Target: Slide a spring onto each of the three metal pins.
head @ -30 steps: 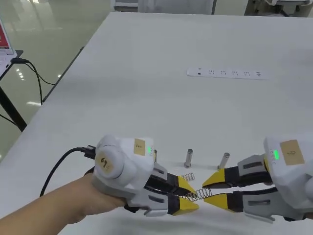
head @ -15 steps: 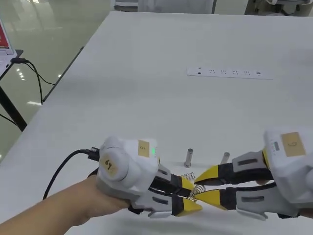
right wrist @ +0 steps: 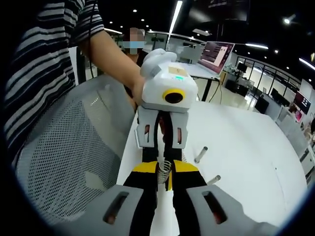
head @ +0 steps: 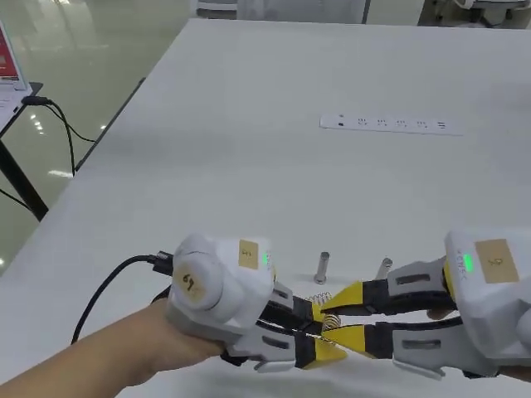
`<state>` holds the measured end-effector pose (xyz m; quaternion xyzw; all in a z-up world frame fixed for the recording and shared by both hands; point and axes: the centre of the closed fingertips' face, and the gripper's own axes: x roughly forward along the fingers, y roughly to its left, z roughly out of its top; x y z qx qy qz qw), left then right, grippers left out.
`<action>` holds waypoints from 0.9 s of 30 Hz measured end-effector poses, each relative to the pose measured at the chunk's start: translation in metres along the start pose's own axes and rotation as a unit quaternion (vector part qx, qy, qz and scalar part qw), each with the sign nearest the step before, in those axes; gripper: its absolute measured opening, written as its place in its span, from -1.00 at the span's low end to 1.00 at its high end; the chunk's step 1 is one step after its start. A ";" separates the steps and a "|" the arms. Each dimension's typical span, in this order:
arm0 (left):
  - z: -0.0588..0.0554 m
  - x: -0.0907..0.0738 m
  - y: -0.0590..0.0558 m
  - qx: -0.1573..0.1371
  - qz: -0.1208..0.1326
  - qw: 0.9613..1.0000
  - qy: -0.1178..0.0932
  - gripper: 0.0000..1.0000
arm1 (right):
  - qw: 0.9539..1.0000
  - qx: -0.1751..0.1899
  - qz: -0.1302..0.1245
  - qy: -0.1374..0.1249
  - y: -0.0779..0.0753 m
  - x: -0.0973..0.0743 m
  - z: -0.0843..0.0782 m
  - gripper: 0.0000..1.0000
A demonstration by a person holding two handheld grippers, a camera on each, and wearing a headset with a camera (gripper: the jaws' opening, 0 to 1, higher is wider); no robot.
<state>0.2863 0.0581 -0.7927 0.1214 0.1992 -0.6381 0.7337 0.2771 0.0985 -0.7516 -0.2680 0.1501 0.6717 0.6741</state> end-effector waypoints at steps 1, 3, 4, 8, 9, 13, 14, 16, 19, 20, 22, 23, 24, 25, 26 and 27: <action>0.000 0.000 0.000 -0.001 0.000 1.000 0.000 -0.95 | 1.000 0.000 0.001 0.000 0.000 0.000 0.000 -0.86; -0.001 0.000 0.000 -0.003 0.000 1.000 0.001 -0.95 | 1.000 -0.003 0.000 0.000 -0.001 0.000 0.000 -0.86; -0.001 0.000 0.000 -0.005 0.001 1.000 0.001 -0.95 | 1.000 -0.003 0.000 0.000 -0.001 0.000 0.000 -0.86; -0.001 0.000 0.000 -0.016 0.003 1.000 0.002 -0.94 | 1.000 0.000 -0.002 -0.002 -0.002 0.000 0.000 -0.86; -0.001 0.000 0.000 -0.016 0.002 1.000 0.003 -0.94 | 1.000 0.000 -0.001 -0.002 -0.002 0.000 0.000 -0.86; -0.002 0.000 -0.001 -0.022 0.003 1.000 0.002 -0.93 | 1.000 -0.002 -0.001 -0.001 -0.001 0.000 0.000 -0.86; -0.001 0.001 -0.001 -0.024 0.004 1.000 0.000 -0.93 | 1.000 -0.001 -0.001 -0.002 -0.001 0.000 0.000 -0.86; 0.001 0.000 0.000 -0.029 0.007 1.000 -0.004 -0.93 | 1.000 -0.002 -0.004 -0.003 -0.002 -0.001 0.001 -0.86; 0.002 -0.001 0.002 -0.034 0.011 0.999 -0.009 -0.92 | 1.000 -0.003 -0.006 -0.005 -0.003 -0.002 0.002 -0.86; 0.002 -0.001 0.002 -0.034 0.012 0.999 -0.010 -0.91 | 1.000 -0.003 -0.006 -0.005 -0.003 -0.002 0.002 -0.86; 0.002 -0.002 0.003 -0.038 0.014 0.999 -0.011 -0.90 | 1.000 -0.002 -0.008 -0.005 -0.004 -0.002 0.002 -0.86; 0.001 -0.003 0.004 -0.038 0.016 0.999 -0.012 -0.89 | 1.000 -0.003 -0.008 -0.004 -0.004 -0.001 0.002 -0.86; 0.001 -0.003 0.004 -0.040 0.017 0.999 -0.012 -0.88 | 1.000 -0.004 -0.008 -0.004 -0.004 -0.001 0.002 -0.86; 0.001 -0.004 0.004 -0.041 0.018 0.999 -0.012 -0.87 | 1.000 -0.005 -0.010 -0.004 -0.004 -0.001 0.001 -0.86; 0.000 -0.005 0.004 -0.041 0.019 0.999 -0.012 -0.86 | 1.000 -0.004 -0.009 -0.004 -0.004 -0.001 0.001 -0.86; 0.000 -0.005 0.004 -0.043 0.019 0.999 -0.012 -0.86 | 1.000 -0.004 -0.009 -0.002 -0.004 0.000 0.001 -0.86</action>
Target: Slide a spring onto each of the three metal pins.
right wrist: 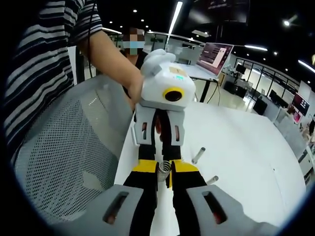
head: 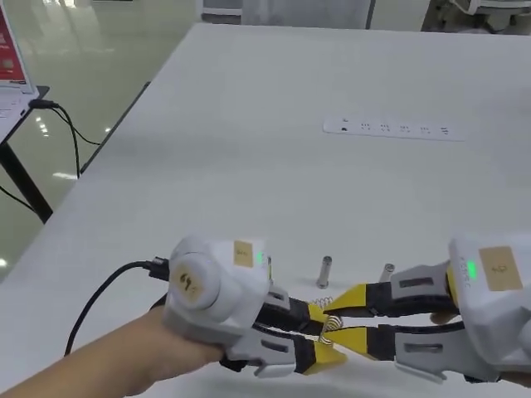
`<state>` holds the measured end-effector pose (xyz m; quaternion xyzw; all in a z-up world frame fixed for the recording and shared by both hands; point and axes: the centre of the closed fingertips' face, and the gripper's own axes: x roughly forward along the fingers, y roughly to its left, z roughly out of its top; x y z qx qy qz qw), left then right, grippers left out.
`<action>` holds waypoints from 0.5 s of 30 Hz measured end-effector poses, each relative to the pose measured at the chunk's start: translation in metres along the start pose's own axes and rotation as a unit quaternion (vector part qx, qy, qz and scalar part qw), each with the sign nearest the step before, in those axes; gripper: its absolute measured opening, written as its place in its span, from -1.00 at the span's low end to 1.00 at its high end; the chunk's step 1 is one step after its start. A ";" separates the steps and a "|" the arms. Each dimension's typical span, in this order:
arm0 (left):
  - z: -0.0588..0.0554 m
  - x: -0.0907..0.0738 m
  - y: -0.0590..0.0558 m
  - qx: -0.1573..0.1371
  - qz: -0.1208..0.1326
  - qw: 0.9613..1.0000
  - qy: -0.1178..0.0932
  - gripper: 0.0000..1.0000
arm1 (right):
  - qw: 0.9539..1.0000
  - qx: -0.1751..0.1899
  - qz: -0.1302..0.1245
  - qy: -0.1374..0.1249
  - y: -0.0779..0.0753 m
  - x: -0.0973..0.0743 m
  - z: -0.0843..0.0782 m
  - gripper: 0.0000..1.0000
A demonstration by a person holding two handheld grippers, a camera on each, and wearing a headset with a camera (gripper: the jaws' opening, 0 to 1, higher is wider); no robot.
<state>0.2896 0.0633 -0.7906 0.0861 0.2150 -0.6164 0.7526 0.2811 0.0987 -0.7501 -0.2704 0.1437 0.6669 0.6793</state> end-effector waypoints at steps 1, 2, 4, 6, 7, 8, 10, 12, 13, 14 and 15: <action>0.000 -0.001 0.000 0.000 0.001 1.000 0.000 -0.86 | 1.000 -0.001 -0.001 0.002 0.000 0.000 -0.001 -0.86; 0.000 -0.001 0.000 -0.001 0.002 1.000 -0.001 -0.85 | 1.000 -0.003 -0.001 0.003 0.000 0.000 -0.001 -0.86; -0.001 -0.002 0.001 -0.005 0.004 1.000 -0.001 -0.83 | 1.000 -0.003 -0.001 0.004 0.000 0.001 -0.001 -0.86; -0.002 -0.003 0.002 -0.007 0.006 1.000 -0.001 -0.80 | 1.000 -0.004 -0.001 0.003 0.000 0.001 -0.001 -0.86; -0.002 -0.004 0.002 -0.009 0.007 1.000 -0.001 -0.80 | 1.000 -0.005 0.000 0.003 0.000 0.001 -0.001 -0.86; -0.003 -0.004 0.002 -0.009 0.008 1.000 -0.001 -0.79 | 1.000 -0.006 0.000 0.004 0.000 0.001 -0.001 -0.86; -0.003 -0.006 0.002 -0.011 0.010 1.000 0.000 -0.78 | 1.000 -0.007 0.000 0.005 0.000 0.001 -0.001 -0.86; -0.004 -0.008 0.003 -0.016 0.012 1.000 0.000 -0.76 | 1.000 -0.008 -0.001 0.005 -0.001 0.001 0.000 -0.86; -0.005 -0.009 0.003 -0.017 0.012 1.000 0.001 -0.76 | 1.000 -0.010 -0.001 0.006 -0.001 0.002 0.000 -0.86; -0.006 -0.010 0.003 -0.020 0.013 1.000 0.002 -0.74 | 1.000 -0.012 -0.001 0.007 -0.001 0.002 0.000 -0.86; -0.007 -0.010 0.003 -0.021 0.014 1.000 0.003 -0.73 | 1.000 -0.015 -0.001 0.009 -0.001 0.002 -0.001 -0.86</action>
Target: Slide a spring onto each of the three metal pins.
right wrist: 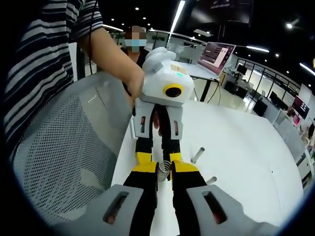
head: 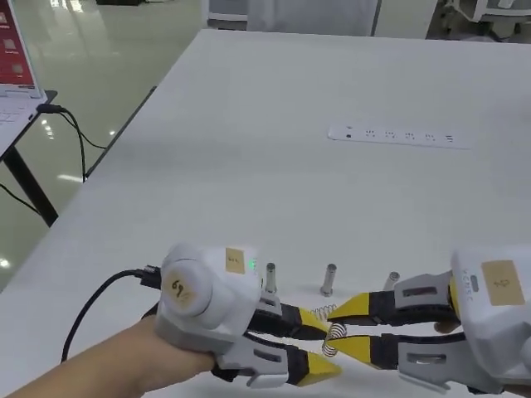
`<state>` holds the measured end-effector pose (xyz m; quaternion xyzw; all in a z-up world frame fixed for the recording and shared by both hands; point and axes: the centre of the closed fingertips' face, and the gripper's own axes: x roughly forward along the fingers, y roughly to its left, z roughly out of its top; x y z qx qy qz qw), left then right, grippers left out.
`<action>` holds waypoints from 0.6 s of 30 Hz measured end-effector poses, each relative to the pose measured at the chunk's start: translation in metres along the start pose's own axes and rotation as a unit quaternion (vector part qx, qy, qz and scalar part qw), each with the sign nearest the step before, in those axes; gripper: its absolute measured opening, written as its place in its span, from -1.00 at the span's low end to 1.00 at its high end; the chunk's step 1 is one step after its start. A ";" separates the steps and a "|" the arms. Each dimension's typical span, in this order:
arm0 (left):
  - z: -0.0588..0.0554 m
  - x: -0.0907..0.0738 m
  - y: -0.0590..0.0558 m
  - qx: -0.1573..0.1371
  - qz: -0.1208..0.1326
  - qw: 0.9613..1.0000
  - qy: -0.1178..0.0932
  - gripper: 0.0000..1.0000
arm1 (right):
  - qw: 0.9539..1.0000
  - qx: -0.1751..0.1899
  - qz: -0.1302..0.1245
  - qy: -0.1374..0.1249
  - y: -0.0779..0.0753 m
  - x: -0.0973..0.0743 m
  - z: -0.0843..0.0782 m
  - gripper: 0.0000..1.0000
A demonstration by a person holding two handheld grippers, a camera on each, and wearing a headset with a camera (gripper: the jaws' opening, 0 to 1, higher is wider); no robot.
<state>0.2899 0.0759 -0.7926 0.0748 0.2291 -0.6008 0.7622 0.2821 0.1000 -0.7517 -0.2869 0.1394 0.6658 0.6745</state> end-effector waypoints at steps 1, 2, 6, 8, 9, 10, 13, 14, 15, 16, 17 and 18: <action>0.000 -0.001 0.001 -0.003 0.003 1.000 -0.001 -0.72 | 1.000 -0.002 0.001 0.001 0.000 0.000 0.000 -0.86; 0.000 -0.002 0.001 -0.006 0.005 1.000 -0.003 -0.72 | 1.000 -0.003 0.001 0.003 0.000 0.000 -0.001 -0.86; -0.001 -0.009 0.004 -0.015 0.013 1.000 -0.007 -0.71 | 1.000 -0.008 0.002 0.010 0.001 0.001 -0.003 -0.86; -0.003 -0.013 0.006 -0.018 0.019 1.000 -0.007 -0.69 | 1.000 -0.008 0.003 0.011 0.001 0.001 -0.003 -0.86; -0.004 -0.015 0.007 -0.020 0.022 1.000 -0.007 -0.69 | 1.000 -0.009 0.003 0.012 0.001 0.001 -0.004 -0.86; -0.005 -0.018 0.008 -0.024 0.026 0.999 -0.008 -0.68 | 1.000 -0.009 0.003 0.013 0.001 0.001 -0.004 -0.86; -0.006 -0.024 0.011 -0.031 0.035 0.999 -0.012 -0.67 | 1.000 -0.008 0.001 0.014 0.001 0.000 -0.006 -0.86; -0.006 -0.027 0.013 -0.034 0.040 0.999 -0.014 -0.67 | 1.000 -0.007 0.001 0.014 0.001 0.000 -0.006 -0.86; -0.007 -0.029 0.014 -0.037 0.043 0.998 -0.014 -0.66 | 1.000 -0.007 0.000 0.014 0.001 0.000 -0.006 -0.86; -0.008 -0.032 0.015 -0.039 0.046 0.998 -0.015 -0.64 | 1.000 -0.006 0.000 0.014 0.001 -0.001 -0.006 -0.86; -0.008 -0.034 0.015 -0.041 0.048 0.998 -0.015 -0.63 | 1.000 -0.005 -0.001 0.014 0.000 -0.001 -0.007 -0.86; -0.009 -0.035 0.016 -0.044 0.050 0.998 -0.015 -0.62 | 1.000 -0.005 -0.002 0.014 0.000 -0.001 -0.007 -0.86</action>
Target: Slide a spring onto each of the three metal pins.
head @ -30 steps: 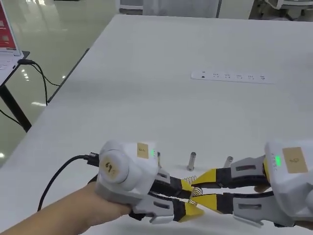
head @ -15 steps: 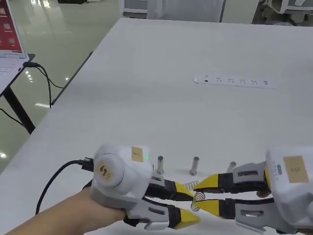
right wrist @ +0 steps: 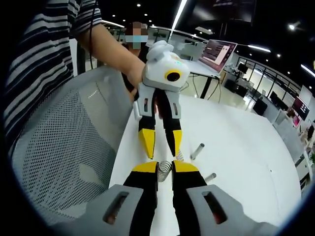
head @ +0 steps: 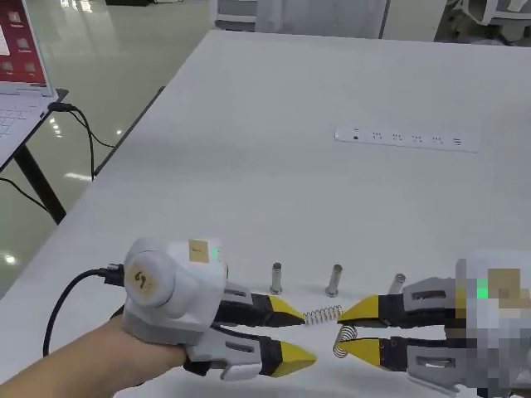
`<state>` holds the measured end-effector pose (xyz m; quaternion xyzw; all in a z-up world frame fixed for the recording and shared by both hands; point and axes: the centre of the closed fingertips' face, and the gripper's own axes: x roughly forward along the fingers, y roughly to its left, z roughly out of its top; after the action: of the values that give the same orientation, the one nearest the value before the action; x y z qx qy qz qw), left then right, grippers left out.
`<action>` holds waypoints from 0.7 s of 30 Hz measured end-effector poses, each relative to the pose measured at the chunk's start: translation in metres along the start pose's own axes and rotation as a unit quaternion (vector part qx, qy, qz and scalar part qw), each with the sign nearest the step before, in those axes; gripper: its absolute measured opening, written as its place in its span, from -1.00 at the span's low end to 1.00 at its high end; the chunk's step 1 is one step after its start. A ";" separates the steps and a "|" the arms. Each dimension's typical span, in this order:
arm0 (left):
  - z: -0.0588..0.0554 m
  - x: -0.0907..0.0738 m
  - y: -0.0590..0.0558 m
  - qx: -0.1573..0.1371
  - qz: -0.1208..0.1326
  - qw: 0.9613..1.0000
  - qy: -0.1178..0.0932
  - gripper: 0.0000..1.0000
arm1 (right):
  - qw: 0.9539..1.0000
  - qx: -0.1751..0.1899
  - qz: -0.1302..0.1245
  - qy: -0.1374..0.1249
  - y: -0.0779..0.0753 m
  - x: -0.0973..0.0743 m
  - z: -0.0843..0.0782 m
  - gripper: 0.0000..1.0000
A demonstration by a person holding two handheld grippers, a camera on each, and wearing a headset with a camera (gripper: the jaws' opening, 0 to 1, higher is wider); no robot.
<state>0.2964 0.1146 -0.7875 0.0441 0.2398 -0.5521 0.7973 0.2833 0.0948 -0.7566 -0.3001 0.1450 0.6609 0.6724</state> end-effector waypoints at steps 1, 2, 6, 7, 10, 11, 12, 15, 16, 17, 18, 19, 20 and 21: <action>0.000 -0.001 0.001 0.000 0.002 1.000 0.000 -0.60 | 1.000 0.000 -0.001 0.001 0.000 0.000 0.000 -0.86; 0.000 -0.003 0.001 0.000 0.003 1.000 -0.002 -0.59 | 1.000 0.000 -0.002 0.001 -0.001 0.000 -0.001 -0.86; -0.002 -0.008 0.005 -0.005 0.013 1.000 0.000 -0.48 | 1.000 0.002 -0.004 0.003 -0.002 -0.001 -0.003 -0.85; -0.003 -0.010 0.007 -0.006 0.018 1.000 -0.001 -0.44 | 1.000 0.003 -0.005 0.002 -0.003 -0.001 -0.002 -0.85; -0.004 -0.015 0.014 -0.012 0.035 0.999 -0.005 -0.36 | 1.000 0.004 -0.009 0.002 -0.005 -0.002 -0.003 -0.85; -0.004 -0.018 0.016 -0.016 0.040 0.999 -0.007 -0.31 | 1.000 0.005 -0.009 0.003 -0.005 -0.003 -0.003 -0.85; -0.004 -0.019 0.018 -0.017 0.044 0.999 -0.009 -0.27 | 1.000 0.005 -0.010 0.003 -0.006 -0.003 -0.004 -0.85; -0.002 -0.026 0.025 -0.021 0.059 0.998 -0.017 -0.11 | 1.000 0.008 -0.014 0.004 -0.008 -0.005 -0.006 -0.85; -0.002 -0.029 0.028 -0.022 0.065 0.997 -0.020 -0.05 | 1.000 0.008 -0.016 0.005 -0.009 -0.005 -0.006 -0.85; -0.002 -0.032 0.030 -0.022 0.068 0.997 -0.021 -0.01 | 1.000 0.009 -0.017 0.005 -0.010 -0.006 -0.007 -0.85; -0.002 -0.034 0.032 -0.023 0.072 0.997 -0.024 0.03 | 1.000 0.011 -0.018 0.004 -0.011 -0.006 -0.007 -0.85; -0.001 -0.036 0.034 -0.025 0.074 0.997 -0.026 0.06 | 1.000 0.011 -0.018 0.004 -0.011 -0.006 -0.007 -0.85; -0.001 -0.038 0.035 -0.027 0.076 0.996 -0.029 0.09 | 1.000 0.012 -0.020 0.005 -0.011 -0.006 -0.008 -0.85; -0.001 -0.040 0.036 -0.028 0.079 0.996 -0.032 0.12 | 1.000 0.012 -0.020 0.005 -0.012 -0.007 -0.009 -0.85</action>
<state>0.3172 0.1631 -0.7780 0.0230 0.2247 -0.4819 0.8466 0.2960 0.0851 -0.7568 -0.2983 0.1507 0.6435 0.6887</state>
